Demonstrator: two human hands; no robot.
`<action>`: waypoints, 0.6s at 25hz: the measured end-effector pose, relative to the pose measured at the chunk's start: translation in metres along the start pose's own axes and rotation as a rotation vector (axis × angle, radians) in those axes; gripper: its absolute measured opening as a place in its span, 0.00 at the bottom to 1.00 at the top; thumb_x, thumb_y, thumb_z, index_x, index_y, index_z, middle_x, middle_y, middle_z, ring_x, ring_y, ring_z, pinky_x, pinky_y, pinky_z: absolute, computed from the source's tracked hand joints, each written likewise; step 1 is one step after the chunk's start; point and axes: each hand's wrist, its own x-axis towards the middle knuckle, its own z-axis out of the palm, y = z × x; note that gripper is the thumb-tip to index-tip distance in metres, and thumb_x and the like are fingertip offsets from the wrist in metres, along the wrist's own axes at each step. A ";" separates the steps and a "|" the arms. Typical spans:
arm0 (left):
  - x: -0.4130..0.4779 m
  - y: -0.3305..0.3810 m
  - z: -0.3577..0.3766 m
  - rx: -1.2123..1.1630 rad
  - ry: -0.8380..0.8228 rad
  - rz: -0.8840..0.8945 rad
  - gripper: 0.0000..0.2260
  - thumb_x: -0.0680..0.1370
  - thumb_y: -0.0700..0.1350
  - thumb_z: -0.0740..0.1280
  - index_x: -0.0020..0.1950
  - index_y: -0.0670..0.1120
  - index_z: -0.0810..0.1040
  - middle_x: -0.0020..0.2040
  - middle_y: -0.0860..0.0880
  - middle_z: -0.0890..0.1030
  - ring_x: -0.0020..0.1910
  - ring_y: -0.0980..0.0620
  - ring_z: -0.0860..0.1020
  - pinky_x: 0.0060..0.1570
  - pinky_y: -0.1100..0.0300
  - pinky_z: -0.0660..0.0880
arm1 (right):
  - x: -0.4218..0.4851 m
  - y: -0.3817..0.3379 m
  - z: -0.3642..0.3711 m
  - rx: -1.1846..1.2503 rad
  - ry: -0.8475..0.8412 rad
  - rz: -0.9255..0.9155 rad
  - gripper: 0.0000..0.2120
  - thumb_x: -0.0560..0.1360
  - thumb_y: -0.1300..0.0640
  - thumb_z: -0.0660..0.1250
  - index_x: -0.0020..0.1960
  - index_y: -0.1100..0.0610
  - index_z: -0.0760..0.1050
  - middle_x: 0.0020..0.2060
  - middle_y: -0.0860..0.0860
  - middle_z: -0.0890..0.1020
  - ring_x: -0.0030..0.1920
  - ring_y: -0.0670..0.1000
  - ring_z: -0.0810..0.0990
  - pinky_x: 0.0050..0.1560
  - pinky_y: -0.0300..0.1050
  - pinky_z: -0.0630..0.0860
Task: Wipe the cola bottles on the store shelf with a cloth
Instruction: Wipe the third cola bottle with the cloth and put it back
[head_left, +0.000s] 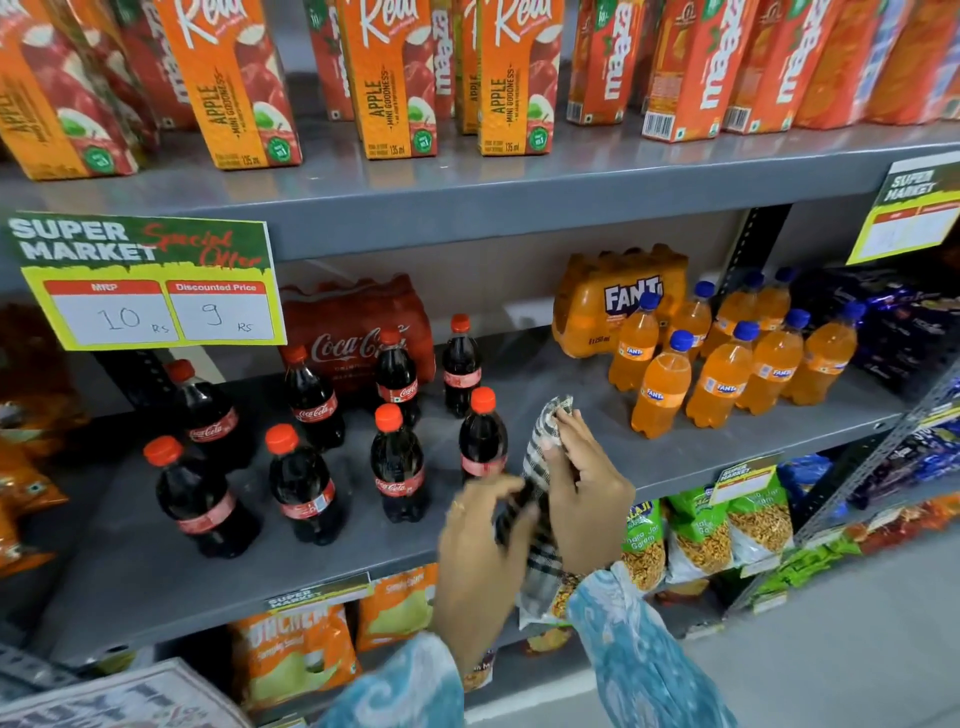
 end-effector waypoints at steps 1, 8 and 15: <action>-0.013 -0.007 0.008 -0.106 -0.140 -0.127 0.14 0.74 0.42 0.68 0.57 0.55 0.73 0.54 0.61 0.73 0.53 0.71 0.72 0.53 0.70 0.69 | 0.007 0.002 -0.004 0.014 -0.005 0.032 0.12 0.74 0.65 0.67 0.57 0.64 0.80 0.56 0.48 0.78 0.62 0.47 0.75 0.62 0.27 0.67; 0.017 -0.042 0.068 -0.316 -0.306 -0.514 0.10 0.71 0.48 0.70 0.52 0.55 0.78 0.48 0.48 0.84 0.48 0.50 0.81 0.50 0.48 0.78 | 0.072 0.024 0.002 -0.262 -0.141 0.092 0.12 0.75 0.68 0.67 0.58 0.63 0.79 0.57 0.61 0.81 0.59 0.61 0.78 0.58 0.44 0.74; 0.047 -0.052 0.107 0.145 -0.109 -0.866 0.10 0.73 0.42 0.64 0.49 0.39 0.82 0.49 0.38 0.83 0.52 0.38 0.79 0.43 0.56 0.71 | 0.048 0.081 0.040 -0.796 -1.063 0.084 0.20 0.80 0.59 0.57 0.71 0.57 0.66 0.70 0.55 0.69 0.69 0.57 0.67 0.66 0.50 0.66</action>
